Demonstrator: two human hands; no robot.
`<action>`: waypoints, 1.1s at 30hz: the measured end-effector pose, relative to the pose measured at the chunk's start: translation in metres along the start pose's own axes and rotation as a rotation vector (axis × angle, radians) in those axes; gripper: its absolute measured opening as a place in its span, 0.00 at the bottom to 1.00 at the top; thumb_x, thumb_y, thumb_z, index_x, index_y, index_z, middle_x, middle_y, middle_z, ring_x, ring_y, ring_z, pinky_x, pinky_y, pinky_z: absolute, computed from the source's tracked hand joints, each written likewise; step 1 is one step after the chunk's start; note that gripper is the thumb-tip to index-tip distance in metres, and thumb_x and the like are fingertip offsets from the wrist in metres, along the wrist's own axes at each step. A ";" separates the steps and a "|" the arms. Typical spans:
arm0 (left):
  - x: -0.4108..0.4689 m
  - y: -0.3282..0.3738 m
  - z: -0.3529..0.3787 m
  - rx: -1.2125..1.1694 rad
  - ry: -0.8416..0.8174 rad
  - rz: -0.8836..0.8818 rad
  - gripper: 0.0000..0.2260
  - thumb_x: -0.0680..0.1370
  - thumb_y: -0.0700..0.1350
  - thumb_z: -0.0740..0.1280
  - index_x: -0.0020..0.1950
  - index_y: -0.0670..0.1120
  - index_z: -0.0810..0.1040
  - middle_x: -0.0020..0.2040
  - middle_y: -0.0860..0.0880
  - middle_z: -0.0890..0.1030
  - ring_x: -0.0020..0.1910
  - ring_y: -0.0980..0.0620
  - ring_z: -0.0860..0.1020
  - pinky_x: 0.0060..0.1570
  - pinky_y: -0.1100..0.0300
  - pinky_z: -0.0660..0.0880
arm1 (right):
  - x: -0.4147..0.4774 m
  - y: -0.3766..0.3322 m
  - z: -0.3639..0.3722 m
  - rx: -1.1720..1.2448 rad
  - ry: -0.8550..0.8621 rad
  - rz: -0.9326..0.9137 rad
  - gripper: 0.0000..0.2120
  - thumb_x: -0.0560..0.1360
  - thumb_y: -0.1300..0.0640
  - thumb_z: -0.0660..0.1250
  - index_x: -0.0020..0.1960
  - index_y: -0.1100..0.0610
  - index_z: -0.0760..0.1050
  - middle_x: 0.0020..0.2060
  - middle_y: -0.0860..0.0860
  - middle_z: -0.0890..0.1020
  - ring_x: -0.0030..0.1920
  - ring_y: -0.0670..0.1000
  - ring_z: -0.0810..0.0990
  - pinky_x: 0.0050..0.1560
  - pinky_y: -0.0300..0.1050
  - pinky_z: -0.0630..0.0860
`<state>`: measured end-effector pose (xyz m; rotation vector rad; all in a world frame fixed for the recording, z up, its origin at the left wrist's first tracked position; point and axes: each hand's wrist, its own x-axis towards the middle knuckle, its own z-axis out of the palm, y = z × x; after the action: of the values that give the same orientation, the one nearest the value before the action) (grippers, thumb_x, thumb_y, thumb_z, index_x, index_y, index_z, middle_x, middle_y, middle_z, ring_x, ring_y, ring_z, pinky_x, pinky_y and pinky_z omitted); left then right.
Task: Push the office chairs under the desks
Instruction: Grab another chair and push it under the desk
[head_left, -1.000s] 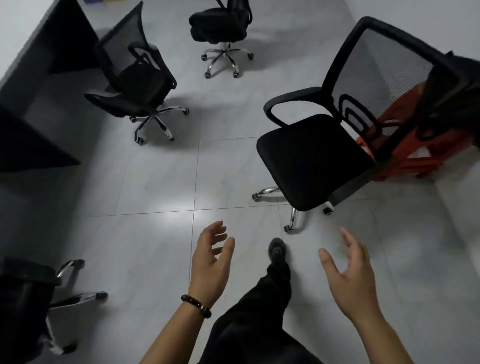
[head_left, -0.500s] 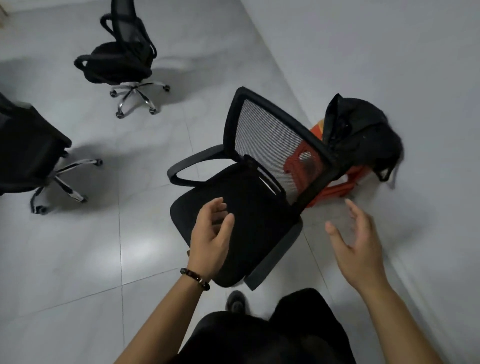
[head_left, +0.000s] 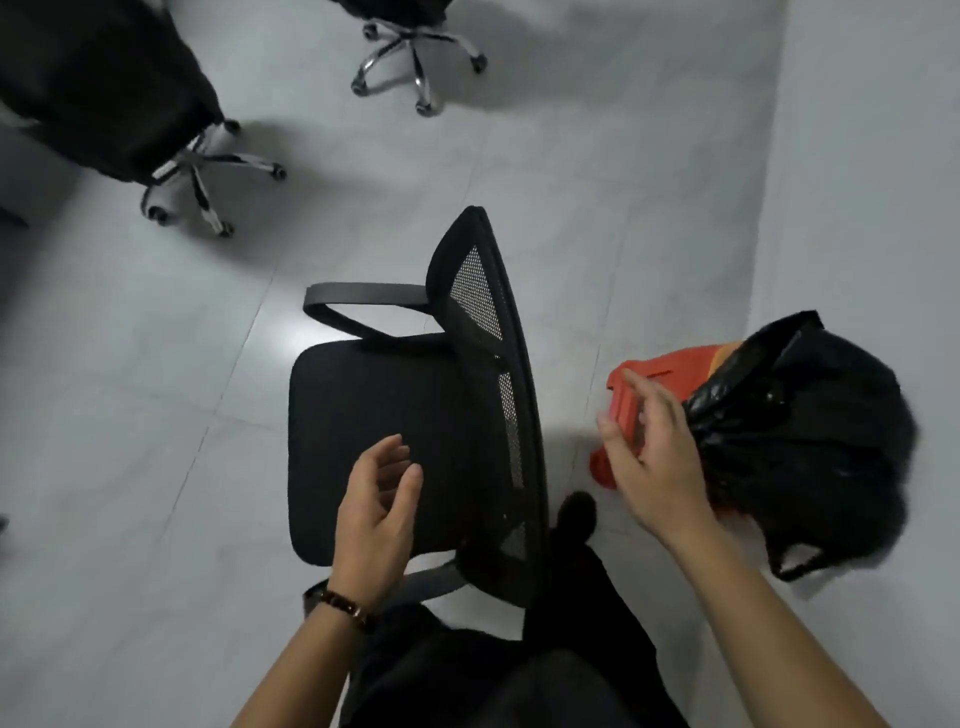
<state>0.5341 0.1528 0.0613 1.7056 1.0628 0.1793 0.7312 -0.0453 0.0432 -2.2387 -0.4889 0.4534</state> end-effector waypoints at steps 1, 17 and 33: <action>-0.005 0.004 0.012 -0.015 0.036 -0.030 0.16 0.79 0.46 0.64 0.67 0.50 0.71 0.59 0.54 0.77 0.55 0.63 0.76 0.49 0.72 0.74 | 0.020 -0.003 -0.006 -0.019 -0.056 -0.068 0.26 0.79 0.45 0.61 0.74 0.54 0.66 0.69 0.49 0.69 0.69 0.47 0.68 0.71 0.52 0.67; -0.017 0.021 0.102 -0.047 -0.056 -0.172 0.39 0.67 0.76 0.59 0.73 0.57 0.63 0.67 0.55 0.72 0.61 0.55 0.75 0.61 0.51 0.74 | 0.115 -0.035 0.052 -0.289 -0.381 -0.610 0.23 0.83 0.42 0.42 0.75 0.41 0.61 0.80 0.56 0.45 0.79 0.52 0.37 0.77 0.53 0.39; -0.105 -0.018 0.026 0.772 0.396 -0.437 0.25 0.79 0.65 0.44 0.69 0.57 0.67 0.58 0.53 0.78 0.58 0.49 0.74 0.60 0.48 0.69 | 0.080 -0.107 0.081 -0.784 -0.629 -1.061 0.40 0.71 0.20 0.41 0.69 0.41 0.71 0.56 0.49 0.74 0.68 0.54 0.67 0.77 0.57 0.43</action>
<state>0.4770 0.0603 0.0738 2.0912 1.9500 -0.2153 0.7410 0.1096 0.0601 -2.0396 -2.3354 0.3978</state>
